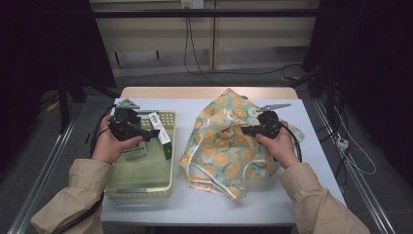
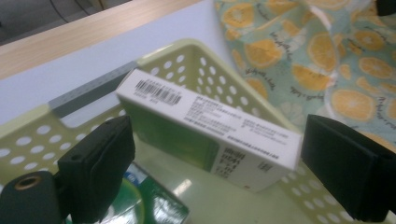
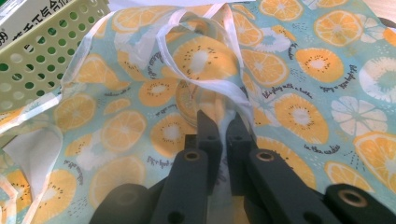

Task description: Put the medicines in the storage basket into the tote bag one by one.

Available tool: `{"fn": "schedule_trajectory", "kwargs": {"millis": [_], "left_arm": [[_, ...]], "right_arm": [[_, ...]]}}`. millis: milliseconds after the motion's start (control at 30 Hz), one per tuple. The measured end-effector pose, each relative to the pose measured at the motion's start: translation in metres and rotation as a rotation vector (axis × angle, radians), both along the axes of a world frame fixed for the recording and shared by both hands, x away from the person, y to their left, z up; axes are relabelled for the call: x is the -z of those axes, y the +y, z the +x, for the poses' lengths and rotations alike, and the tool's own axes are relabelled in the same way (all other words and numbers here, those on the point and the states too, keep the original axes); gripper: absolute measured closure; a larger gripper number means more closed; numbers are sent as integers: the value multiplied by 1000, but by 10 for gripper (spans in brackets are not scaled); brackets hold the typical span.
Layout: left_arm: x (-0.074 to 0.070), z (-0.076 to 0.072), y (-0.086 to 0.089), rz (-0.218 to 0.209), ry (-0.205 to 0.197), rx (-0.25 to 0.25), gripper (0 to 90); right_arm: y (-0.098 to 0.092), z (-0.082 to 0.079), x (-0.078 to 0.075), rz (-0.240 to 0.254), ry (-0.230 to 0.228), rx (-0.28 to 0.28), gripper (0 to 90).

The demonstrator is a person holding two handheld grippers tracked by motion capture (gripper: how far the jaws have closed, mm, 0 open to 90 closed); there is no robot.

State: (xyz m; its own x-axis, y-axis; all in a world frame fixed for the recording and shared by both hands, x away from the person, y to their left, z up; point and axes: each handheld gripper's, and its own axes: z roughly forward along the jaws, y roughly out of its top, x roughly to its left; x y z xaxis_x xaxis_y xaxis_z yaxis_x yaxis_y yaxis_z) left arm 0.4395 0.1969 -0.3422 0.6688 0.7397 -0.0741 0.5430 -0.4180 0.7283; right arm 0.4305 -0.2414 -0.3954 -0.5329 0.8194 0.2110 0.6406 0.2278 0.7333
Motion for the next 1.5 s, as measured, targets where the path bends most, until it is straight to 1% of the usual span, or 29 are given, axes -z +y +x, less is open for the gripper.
{"fn": "schedule_trajectory", "kwargs": {"millis": [67, 133, 200, 300, 367, 400, 433, 467, 500, 633, 833, 867, 900, 967, 1067, 1167, 1267, 1333, 1367, 1400, 1433, 1467, 1500], "left_arm": [[3, -1, 4, 9, 10, -13, 98], [5, -1, 7, 36, 5, -16, 99], [8, 0, 11, 55, 3, -32, 101], [15, 4, 19, 51, 25, -76, 101], [19, 6, 22, 40, 25, -107, 101], [21, 7, 25, 57, 22, -117, 101], [22, 7, 26, 50, 33, -128, 101], [23, 8, 28, 60, 32, -129, 98], [25, 8, 29, 54, 33, -147, 97], [27, 9, 35, 74, 36, -178, 96], [36, 12, 37, 110, 55, -206, 86], [37, 12, 36, 111, 55, -214, 80], [38, 13, 36, 108, 53, -224, 55], [38, 14, 36, 115, 51, -228, 55], [39, 14, 35, 110, 53, -242, 49], [40, 15, 30, 145, 50, -239, 24], [40, 16, 28, 159, 50, -256, 24], [39, 16, 28, 145, 46, -274, 32], [39, 16, 28, 149, 48, -280, 51], [39, 17, 29, 146, 54, -286, 51], [39, 17, 30, 130, 55, -295, 48], [39, 17, 31, 123, 55, -295, 43], [40, 17, 31, 126, 55, -294, 40]], "right_arm": [[1, -1, 0, 0, 2, 2, 884], [2, -2, 0, -3, 2, -1, 885], [4, -4, -1, -5, 0, -5, 884], [3, -4, -2, 2, -5, -3, 885], [2, -3, -1, 4, -3, -1, 884], [3, -3, 0, 1, -2, -4, 885], [3, -3, 0, 1, -2, -4, 885], [3, -3, 0, 1, 0, -5, 884], [4, -3, 0, -2, 1, -5, 884], [5, -2, 1, 0, 4, -9, 885], [5, -2, 2, 2, 1, -12, 884], [5, -2, 2, 2, 1, -13, 884], [5, -2, 2, 3, 1, -13, 884], [5, -2, 2, 3, 2, -13, 884], [4, -2, 2, 2, 1, -18, 884], [3, -3, 1, 5, -1, -15, 884], [3, -3, 1, 5, -2, -15, 884], [3, -4, 1, 5, -2, -16, 884], [3, -4, 1, 5, 0, -17, 884], [3, -4, 1, 5, 0, -17, 884], [3, -4, 1, 5, -3, -19, 884], [3, -4, 1, 7, -1, -17, 884], [3, -4, 1, 7, -1, -18, 884]]}}
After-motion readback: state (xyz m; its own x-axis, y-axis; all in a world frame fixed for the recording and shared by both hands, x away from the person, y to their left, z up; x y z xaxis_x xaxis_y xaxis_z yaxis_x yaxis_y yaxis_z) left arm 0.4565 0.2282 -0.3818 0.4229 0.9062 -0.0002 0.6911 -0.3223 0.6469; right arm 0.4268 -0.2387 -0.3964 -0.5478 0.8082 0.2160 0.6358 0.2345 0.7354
